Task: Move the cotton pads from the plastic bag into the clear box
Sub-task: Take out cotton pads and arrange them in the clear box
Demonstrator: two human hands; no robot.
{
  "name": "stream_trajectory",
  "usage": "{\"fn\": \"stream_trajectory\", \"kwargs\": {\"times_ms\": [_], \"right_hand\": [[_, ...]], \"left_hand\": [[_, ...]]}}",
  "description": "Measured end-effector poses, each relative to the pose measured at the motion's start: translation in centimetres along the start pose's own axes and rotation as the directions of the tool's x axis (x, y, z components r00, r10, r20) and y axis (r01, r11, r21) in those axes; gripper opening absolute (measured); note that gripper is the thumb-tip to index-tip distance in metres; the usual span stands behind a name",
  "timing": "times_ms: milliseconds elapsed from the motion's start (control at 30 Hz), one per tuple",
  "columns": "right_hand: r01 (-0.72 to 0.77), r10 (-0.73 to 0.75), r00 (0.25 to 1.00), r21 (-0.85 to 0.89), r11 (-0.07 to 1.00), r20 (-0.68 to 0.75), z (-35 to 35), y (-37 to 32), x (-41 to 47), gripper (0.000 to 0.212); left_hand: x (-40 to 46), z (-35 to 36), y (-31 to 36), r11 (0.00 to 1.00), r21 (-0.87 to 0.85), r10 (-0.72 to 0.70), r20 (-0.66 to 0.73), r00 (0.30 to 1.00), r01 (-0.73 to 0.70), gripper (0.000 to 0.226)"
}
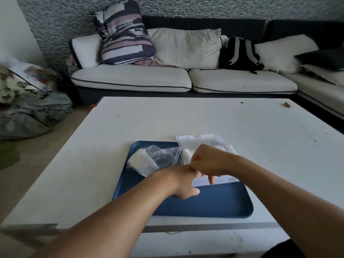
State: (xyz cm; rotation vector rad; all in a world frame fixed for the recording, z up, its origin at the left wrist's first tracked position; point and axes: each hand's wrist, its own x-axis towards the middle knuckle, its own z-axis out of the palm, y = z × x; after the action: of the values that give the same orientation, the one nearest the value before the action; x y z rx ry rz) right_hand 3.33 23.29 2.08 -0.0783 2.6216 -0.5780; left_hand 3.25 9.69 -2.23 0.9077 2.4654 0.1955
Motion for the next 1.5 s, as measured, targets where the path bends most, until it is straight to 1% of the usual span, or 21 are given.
{"fn": "stream_trajectory", "kwargs": {"times_ms": [67, 167, 233, 300, 333, 400, 433, 500, 533, 567, 633, 700, 833, 900, 967, 1033, 1133, 1200, 1333, 1367, 1500], "right_hand": [[-0.093, 0.092, 0.987, 0.000, 0.996, 0.134, -0.1, 0.6, 0.0, 0.021], [-0.219, 0.234, 0.943, -0.087, 0.972, 0.237, 0.2, 1.0, 0.2, 0.039], [-0.179, 0.208, 0.944, -0.129, 0.975, 0.258, 0.6, 0.7, 0.3, 0.039], [-0.020, 0.049, 0.988, -0.193, 0.981, 0.149, 0.5, 0.0, 0.3, 0.031], [0.048, -0.043, 0.999, -0.201, 0.978, 0.026, 0.3, -0.5, 0.3, 0.034], [0.150, -0.155, 0.963, -0.042, 0.988, -0.222, 0.0, -0.9, 0.6, 0.028], [0.214, -0.204, 0.943, 0.010, 0.977, -0.262, 0.1, -1.2, 0.8, 0.022], [0.288, -0.290, 0.941, -0.034, 0.957, -0.172, 0.9, -1.7, 1.0, 0.022], [0.318, -0.330, 0.936, -0.112, 0.941, -0.118, 1.6, -2.0, 1.4, 0.025], [0.339, -0.360, 0.927, -0.173, 0.925, -0.105, 2.4, -2.2, 2.0, 0.027], [0.358, -0.376, 0.917, -0.145, 0.922, -0.130, 3.3, -2.7, 3.0, 0.029], [0.347, -0.362, 0.914, -0.111, 0.931, -0.182, 3.5, -3.2, 3.8, 0.029], [0.253, -0.209, 0.955, 0.210, 0.944, -0.211, 3.4, -3.0, 4.5, 0.028], [0.123, -0.081, 0.992, 0.578, 0.807, -0.098, 3.5, -3.0, 4.5, 0.026], [-0.085, -0.022, 0.994, 0.903, 0.422, 0.104, 3.7, -3.6, 4.4, 0.026], [-0.186, -0.012, 0.982, 0.969, 0.164, 0.190, 3.5, -3.9, 4.5, 0.026], [-0.205, -0.025, 0.978, 0.975, 0.079, 0.208, 3.2, -4.4, 4.2, 0.025], [-0.159, -0.067, 0.983, 0.977, 0.140, 0.169, 3.3, -4.6, 4.0, 0.018], [0.118, -0.078, 0.993, 0.763, 0.636, -0.089, 3.0, -4.4, 3.5, 0.034], [0.147, -0.079, 0.988, 0.688, 0.711, -0.130, 2.9, -4.4, 3.3, 0.041], [0.183, -0.116, 0.980, 0.489, 0.853, -0.164, 2.4, -4.2, 2.8, 0.048]], "left_hand": [[0.0, 0.0, 0.1, 1.000, 0.007, 0.006, 0.002, 1.000, -0.006, 0.053], [-0.2, -0.3, 0.2, 0.998, 0.053, -0.027, 0.011, 1.000, 0.027, 0.055], [-0.7, -0.7, 0.3, 0.998, 0.007, -0.056, 0.062, 0.997, 0.056, 0.054], [-1.7, -2.0, -0.3, 0.966, -0.247, -0.052, 0.110, 0.993, 0.078, 0.044], [-2.4, -3.0, -0.9, 0.907, -0.417, -0.034, 0.081, 0.996, 0.065, 0.033], [-4.2, -5.3, -3.2, 0.792, -0.610, -0.124, -0.172, 0.977, -0.007, 0.016], [-5.0, -6.3, -4.8, 0.779, -0.626, -0.241, -0.354, 0.904, -0.038, 0.015], [-5.6, -6.8, -8.5, 0.821, -0.569, -0.450, -0.593, 0.668, 0.047, 0.017], [-5.5, -6.2, -10.0, 0.820, -0.549, -0.520, -0.599, 0.609, 0.160, 0.022], [-5.1, -5.3, -11.2, 0.793, -0.551, -0.575, -0.539, 0.616, 0.258, 0.028], [-3.9, -3.1, -12.7, 0.713, -0.612, -0.622, -0.327, 0.712, 0.341, 0.040], [-3.1, -1.7, -13.2, 0.667, -0.672, -0.599, -0.226, 0.768, 0.322, 0.040], [-2.3, -1.2, -13.4, 0.587, -0.764, -0.622, -0.215, 0.753, 0.268, 0.036], [-2.1, -1.1, -13.2, 0.526, -0.807, -0.629, -0.156, 0.762, 0.269, 0.031], [-2.1, -1.2, -12.9, 0.449, -0.845, -0.643, -0.080, 0.762, 0.291, 0.025], [-2.5, -1.4, -12.2, 0.360, -0.877, -0.654, 0.005, 0.756, 0.318, 0.023], [-2.8, -1.5, -11.8, 0.195, -0.939, -0.644, 0.095, 0.759, 0.284, 0.022], [-2.9, -1.9, -11.7, 0.118, -0.974, -0.648, 0.071, 0.758, 0.192, 0.023], [-2.9, -3.3, -10.7, 0.085, -0.996, -0.656, -0.047, 0.753, 0.012, 0.030], [-3.0, -3.5, -10.3, 0.085, -0.996, -0.650, -0.066, 0.757, -0.014, 0.030], [-3.0, -4.3, -9.0, 0.162, -0.985, -0.587, -0.150, 0.795, -0.067, 0.026]]}}
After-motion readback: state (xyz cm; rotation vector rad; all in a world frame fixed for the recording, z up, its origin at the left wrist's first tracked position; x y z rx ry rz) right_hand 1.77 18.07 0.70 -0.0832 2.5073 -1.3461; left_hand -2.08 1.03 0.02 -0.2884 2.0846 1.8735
